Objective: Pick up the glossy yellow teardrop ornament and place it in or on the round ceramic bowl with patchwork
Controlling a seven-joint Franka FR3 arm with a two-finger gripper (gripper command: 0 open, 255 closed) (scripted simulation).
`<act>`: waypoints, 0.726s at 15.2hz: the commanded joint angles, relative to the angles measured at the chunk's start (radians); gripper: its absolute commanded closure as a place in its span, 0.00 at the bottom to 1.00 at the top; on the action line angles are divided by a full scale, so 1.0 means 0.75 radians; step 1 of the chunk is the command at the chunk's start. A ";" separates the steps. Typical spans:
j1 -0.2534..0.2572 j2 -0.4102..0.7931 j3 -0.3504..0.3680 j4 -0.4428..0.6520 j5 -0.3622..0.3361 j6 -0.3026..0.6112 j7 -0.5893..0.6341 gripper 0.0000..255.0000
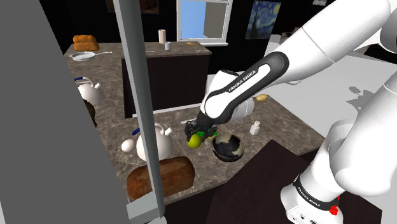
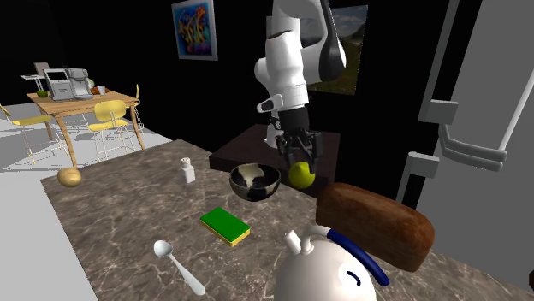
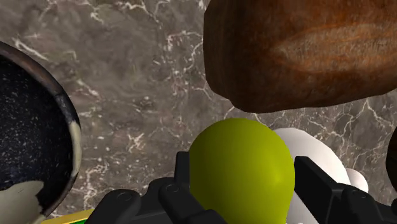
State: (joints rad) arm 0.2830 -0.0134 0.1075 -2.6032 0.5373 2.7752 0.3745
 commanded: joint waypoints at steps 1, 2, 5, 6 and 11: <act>-0.004 -0.043 -0.002 -0.004 -0.038 -0.038 0.037 1.00; -0.007 -0.062 -0.003 -0.003 -0.054 -0.056 0.053 1.00; -0.017 -0.115 -0.004 0.003 -0.099 -0.114 0.095 1.00; -0.018 -0.119 -0.004 0.003 -0.101 -0.118 0.098 1.00; -0.083 -0.245 -0.110 -0.131 -0.067 -0.155 -0.101 1.00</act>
State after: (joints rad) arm 0.2302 -0.1730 0.0416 -2.6756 0.4837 2.6651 0.3293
